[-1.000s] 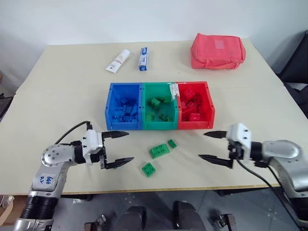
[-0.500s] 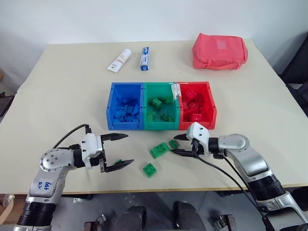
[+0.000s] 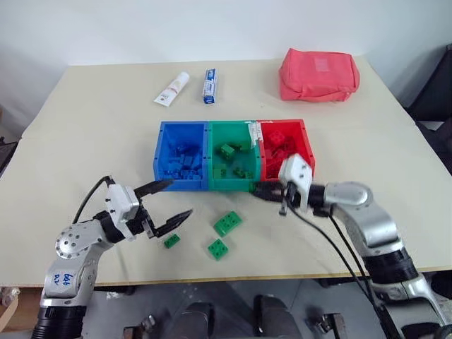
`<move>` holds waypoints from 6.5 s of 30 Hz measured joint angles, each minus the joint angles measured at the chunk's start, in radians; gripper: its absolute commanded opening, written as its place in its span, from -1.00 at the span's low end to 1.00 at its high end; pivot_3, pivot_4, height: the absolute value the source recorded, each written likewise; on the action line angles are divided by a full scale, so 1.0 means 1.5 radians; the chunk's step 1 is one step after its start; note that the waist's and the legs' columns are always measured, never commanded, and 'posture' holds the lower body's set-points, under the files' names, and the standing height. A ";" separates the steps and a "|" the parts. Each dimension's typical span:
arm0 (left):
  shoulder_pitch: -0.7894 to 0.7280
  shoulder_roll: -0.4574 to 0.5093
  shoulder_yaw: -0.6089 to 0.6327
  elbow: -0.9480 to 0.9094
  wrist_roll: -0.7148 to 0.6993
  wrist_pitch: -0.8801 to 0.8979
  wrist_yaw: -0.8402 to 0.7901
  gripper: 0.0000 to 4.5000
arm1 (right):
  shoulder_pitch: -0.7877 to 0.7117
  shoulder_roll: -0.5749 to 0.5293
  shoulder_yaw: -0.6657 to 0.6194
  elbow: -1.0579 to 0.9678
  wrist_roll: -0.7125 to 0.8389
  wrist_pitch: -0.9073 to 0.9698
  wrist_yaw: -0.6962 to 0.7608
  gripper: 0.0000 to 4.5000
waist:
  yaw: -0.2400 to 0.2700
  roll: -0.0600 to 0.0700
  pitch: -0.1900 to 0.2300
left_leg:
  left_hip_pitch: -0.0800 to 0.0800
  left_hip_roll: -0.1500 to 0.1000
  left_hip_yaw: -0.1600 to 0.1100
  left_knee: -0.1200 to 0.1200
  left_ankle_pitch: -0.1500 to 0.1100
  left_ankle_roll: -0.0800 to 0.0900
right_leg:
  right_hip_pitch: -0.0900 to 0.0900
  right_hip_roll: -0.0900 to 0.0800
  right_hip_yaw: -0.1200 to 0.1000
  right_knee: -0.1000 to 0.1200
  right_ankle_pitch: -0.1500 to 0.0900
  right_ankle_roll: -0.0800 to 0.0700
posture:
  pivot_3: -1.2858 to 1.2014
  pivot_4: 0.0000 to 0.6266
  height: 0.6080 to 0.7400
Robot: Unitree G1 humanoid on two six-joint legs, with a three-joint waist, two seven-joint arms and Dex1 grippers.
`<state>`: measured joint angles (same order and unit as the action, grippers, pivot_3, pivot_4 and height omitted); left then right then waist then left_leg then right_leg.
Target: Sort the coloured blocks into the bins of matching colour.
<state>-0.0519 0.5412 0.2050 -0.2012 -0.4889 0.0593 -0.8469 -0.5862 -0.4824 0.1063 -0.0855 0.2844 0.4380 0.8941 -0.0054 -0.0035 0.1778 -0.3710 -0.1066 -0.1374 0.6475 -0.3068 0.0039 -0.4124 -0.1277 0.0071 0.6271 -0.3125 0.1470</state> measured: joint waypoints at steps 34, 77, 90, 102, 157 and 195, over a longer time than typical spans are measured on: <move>-0.030 0.119 -0.016 0.113 0.032 -0.023 -0.155 1.00 | 0.183 -0.164 -0.082 0.052 0.089 -0.244 0.316 0.99 | 0.001 0.000 0.000 | 0.000 0.000 0.003 0.000 -0.001 0.001 | 0.000 -0.001 0.000 -0.001 0.001 0.000 | 0.03 -0.52 1.00; 0.003 0.016 0.033 0.003 -0.027 0.076 -0.003 1.00 | -0.153 0.070 -0.026 0.274 -0.011 -0.150 0.059 0.39 | 0.000 0.000 0.000 | -0.001 -0.001 0.002 0.000 -0.001 0.001 | -0.001 0.000 0.000 0.000 0.001 0.000 | 0.03 -0.52 1.00; -0.010 0.122 0.022 0.121 0.024 -0.006 -0.143 1.00 | 0.117 -0.135 -0.063 0.071 0.087 -0.201 0.304 0.99 | 0.011 0.000 0.000 | -0.001 -0.001 0.002 0.000 -0.002 0.003 | 0.000 0.000 -0.001 -0.003 0.001 0.000 | 0.03 -0.52 1.00; -0.058 0.220 -0.089 0.109 0.065 -0.118 -0.362 1.00 | 0.345 -0.234 -0.167 -0.055 0.167 -0.212 0.348 0.99 | 0.005 0.000 0.000 | 0.000 0.001 0.006 0.000 -0.003 0.003 | 0.000 -0.002 0.000 -0.003 0.001 0.001 | 0.03 -0.52 1.00; -0.511 -0.243 -0.209 0.396 0.261 0.055 0.173 0.25 | 0.470 -0.128 -0.332 -0.267 0.228 -0.105 -0.025 1.00 | 0.034 -0.003 0.002 | -0.001 -0.002 0.008 0.003 -0.002 0.005 | 0.000 0.000 0.001 -0.003 0.004 0.005 | 0.03 -0.52 1.00; 0.123 0.169 0.004 -0.081 0.045 0.104 -0.142 0.95 | 0.232 -0.173 -0.050 -0.096 0.159 -0.188 0.291 1.00 | 0.018 -0.003 0.002 | 0.000 -0.001 0.007 0.001 -0.004 0.006 | 0.001 -0.002 0.001 -0.004 0.003 0.003 | 0.03 -0.52 1.00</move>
<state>0.1322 0.7953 0.2110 -0.3220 -0.4208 0.2151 -1.0606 -0.2374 -0.7417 0.0318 -0.2301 0.5226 0.1557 1.3309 0.0218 -0.0073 0.1802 -0.3705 -0.1075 -0.1262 0.6490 -0.3127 0.0124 -0.4114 -0.1307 0.0083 0.6208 -0.3079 0.1513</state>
